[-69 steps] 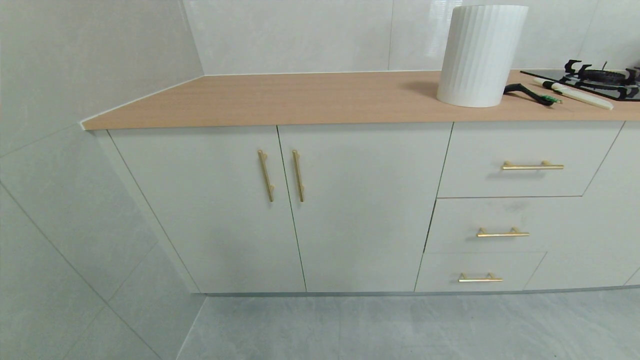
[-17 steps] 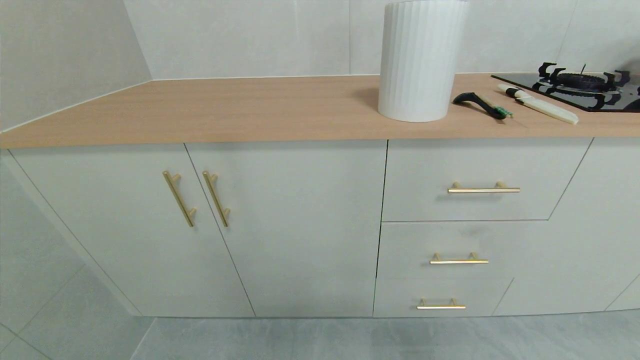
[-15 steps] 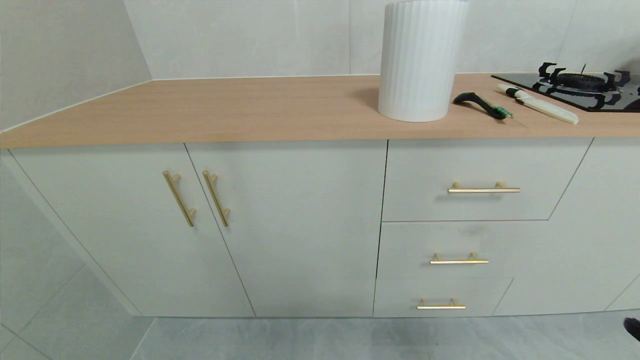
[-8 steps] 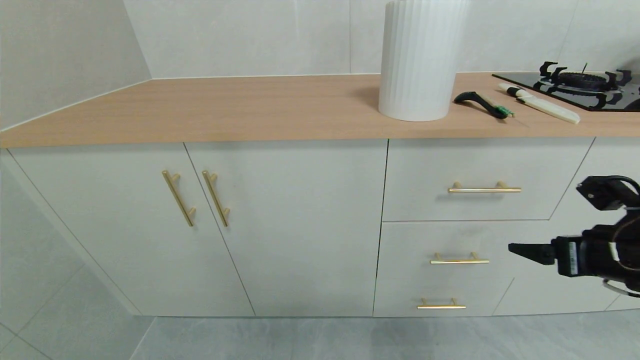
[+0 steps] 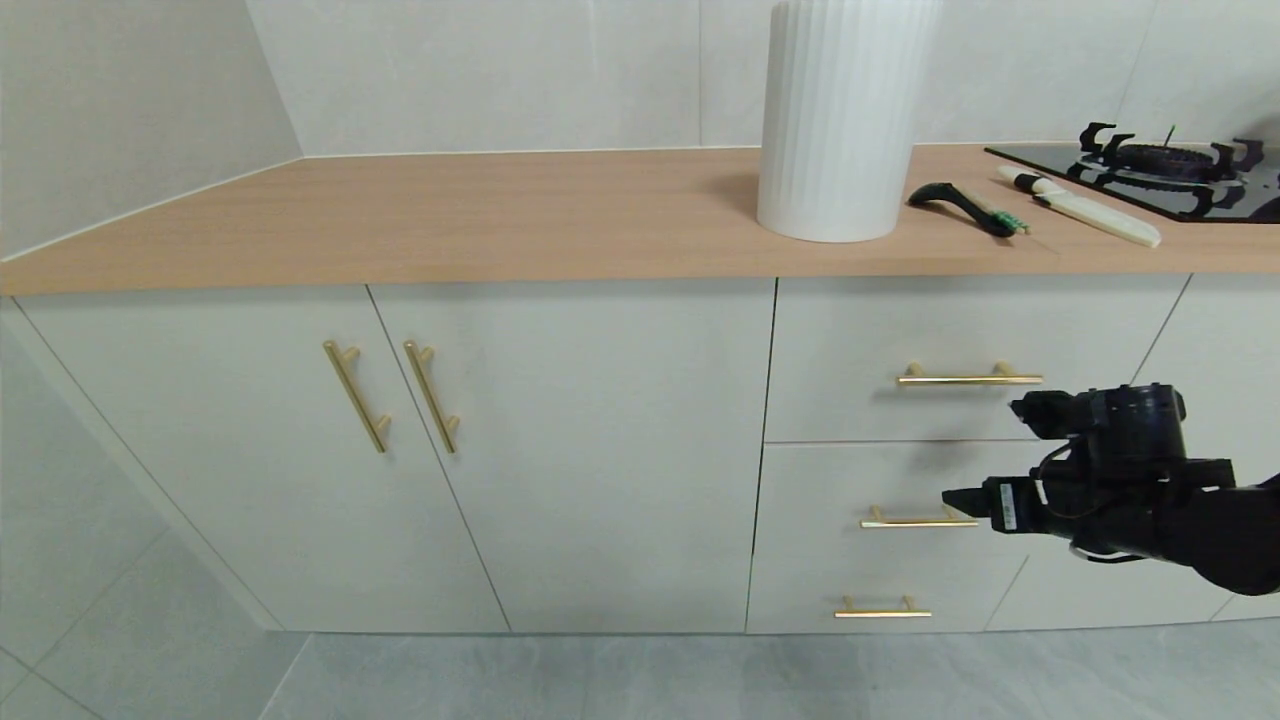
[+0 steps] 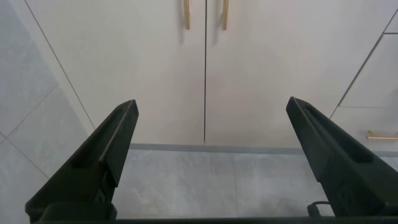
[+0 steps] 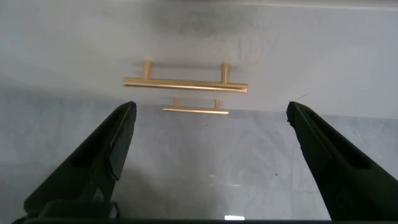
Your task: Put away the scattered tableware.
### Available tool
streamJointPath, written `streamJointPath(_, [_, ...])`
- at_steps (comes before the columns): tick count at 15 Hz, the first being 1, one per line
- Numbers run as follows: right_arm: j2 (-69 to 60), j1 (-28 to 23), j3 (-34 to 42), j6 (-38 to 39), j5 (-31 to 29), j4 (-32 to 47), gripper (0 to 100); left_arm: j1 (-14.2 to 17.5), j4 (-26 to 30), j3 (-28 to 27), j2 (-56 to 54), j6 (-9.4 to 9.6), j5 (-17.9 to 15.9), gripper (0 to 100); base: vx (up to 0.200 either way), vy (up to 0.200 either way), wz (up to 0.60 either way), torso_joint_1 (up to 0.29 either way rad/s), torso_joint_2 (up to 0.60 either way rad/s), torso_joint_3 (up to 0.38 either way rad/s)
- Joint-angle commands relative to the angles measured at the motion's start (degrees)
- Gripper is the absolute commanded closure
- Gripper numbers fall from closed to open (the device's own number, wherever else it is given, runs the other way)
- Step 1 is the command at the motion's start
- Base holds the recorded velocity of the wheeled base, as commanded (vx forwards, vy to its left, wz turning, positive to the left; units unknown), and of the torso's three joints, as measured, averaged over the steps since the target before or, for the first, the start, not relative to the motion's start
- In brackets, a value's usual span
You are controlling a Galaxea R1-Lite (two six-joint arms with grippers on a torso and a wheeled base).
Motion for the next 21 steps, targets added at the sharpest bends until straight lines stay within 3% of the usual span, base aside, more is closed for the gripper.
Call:
streamJointPath(1, [6.70, 0.11, 0.10, 0.09, -1.76, -3.52, 0, 0.01, 0.00, 0.00, 0.07, -0.02, 0.02, 0, 0.000, 0.000, 0.00, 0.000, 0.00, 0.000])
streamJointPath(7, [16.81, 0.11, 0.89, 0.17, -6.94, -20.22, 0, 0.01, 0.00, 0.00, 0.07, -0.02, 0.02, 0, 0.000, 0.000, 0.00, 0.000, 0.00, 0.000])
streamJointPath(21, [21.73, 0.20, -0.25, 0.09, -8.88, -23.65, 0, 0.01, 0.00, 0.00, 0.07, -0.02, 0.02, 0, 0.000, 0.000, 0.00, 0.000, 0.00, 0.000])
